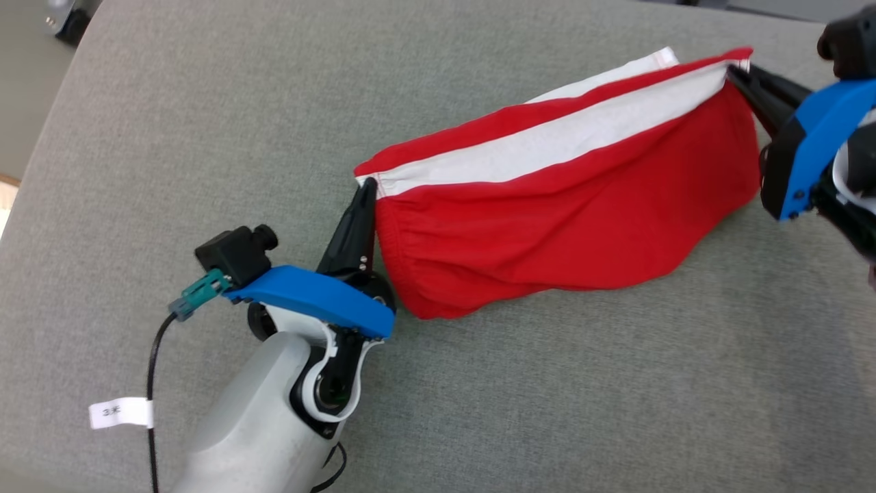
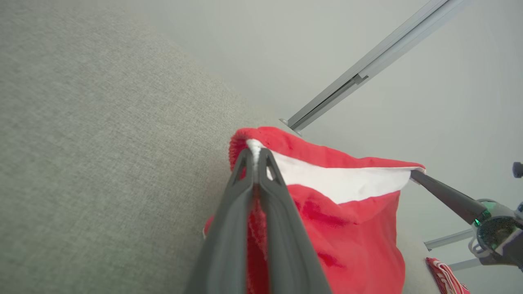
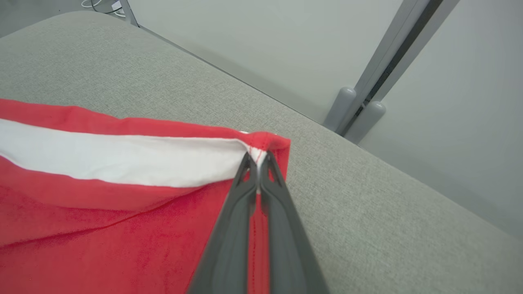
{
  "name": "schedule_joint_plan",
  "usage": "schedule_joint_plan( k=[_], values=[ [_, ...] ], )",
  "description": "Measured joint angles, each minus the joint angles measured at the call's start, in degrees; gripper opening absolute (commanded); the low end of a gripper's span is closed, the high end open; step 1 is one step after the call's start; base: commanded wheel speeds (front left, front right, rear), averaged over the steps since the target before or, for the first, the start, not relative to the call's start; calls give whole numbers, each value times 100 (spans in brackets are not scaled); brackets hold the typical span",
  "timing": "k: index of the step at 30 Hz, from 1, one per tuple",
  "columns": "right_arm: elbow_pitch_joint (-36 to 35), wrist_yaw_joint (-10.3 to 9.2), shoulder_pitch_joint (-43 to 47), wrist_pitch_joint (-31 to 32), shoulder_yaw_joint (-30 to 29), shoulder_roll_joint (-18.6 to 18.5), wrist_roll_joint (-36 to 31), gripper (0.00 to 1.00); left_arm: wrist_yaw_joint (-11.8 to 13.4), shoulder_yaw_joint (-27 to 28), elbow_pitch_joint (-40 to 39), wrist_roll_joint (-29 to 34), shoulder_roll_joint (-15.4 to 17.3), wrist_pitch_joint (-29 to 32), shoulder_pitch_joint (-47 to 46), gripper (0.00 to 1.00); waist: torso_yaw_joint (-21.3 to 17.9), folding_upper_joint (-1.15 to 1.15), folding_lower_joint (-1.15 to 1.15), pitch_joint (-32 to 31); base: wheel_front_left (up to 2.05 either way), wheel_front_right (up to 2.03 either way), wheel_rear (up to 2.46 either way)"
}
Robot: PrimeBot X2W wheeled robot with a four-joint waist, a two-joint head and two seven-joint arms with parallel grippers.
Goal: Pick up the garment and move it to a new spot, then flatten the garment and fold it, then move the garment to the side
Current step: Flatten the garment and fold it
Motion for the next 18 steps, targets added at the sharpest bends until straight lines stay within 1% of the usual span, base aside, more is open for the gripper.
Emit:
schedule_joint_plan(
  k=[3, 5, 6, 8, 9, 10, 11, 14, 18],
  values=[
    [455, 0, -400, -140, 171, 36, -65, 0, -85, 14, 297, 33, -201, -20, -132, 0, 124, 0, 0, 153, 0, 0, 0],
    [764, 0, -604, -249, 267, 53, -99, 0, -154, 24, 443, 47, -280, -23, -215, 0, 206, 0, 0, 234, 0, 0, 0],
    [899, -1, -699, -292, 321, 65, -100, 0, -190, 36, 506, 53, -321, -29, -252, 2, 243, 0, 0, 270, 0, 0, 0],
    [1155, 0, -854, -381, 425, 98, -105, 0, -244, 47, 609, 66, -402, -30, -300, 20, 312, 0, 0, 334, 0, 0, 0],
    [1265, -1, -901, -434, 459, 118, -107, 23, -270, 51, 642, 67, -426, -31, -315, 40, 340, 0, 0, 362, 0, 0, 0],
    [1360, 0, -942, -475, 510, 140, -105, 57, -289, 52, 669, 66, -441, -33, -330, 70, 365, 0, 0, 388, 0, 0, 0],
    [1462, 0, -979, -487, 536, 166, -102, 100, -318, 43, 682, 66, -460, -40, -347, 100, 383, 0, -1, 412, 0, 0, 0],
    [1736, 0, -1051, -491, 649, 181, -48, 100, -364, 2, 724, 65, -524, -47, -371, 100, 420, 0, 0, 453, 0, 0, 0],
    [1902, 0, -1055, -470, 827, 169, 196, 100, -383, 25, 721, 75, -549, -47, -364, 100, 421, 0, -1, 413, 0, 0, 0]
  ],
)
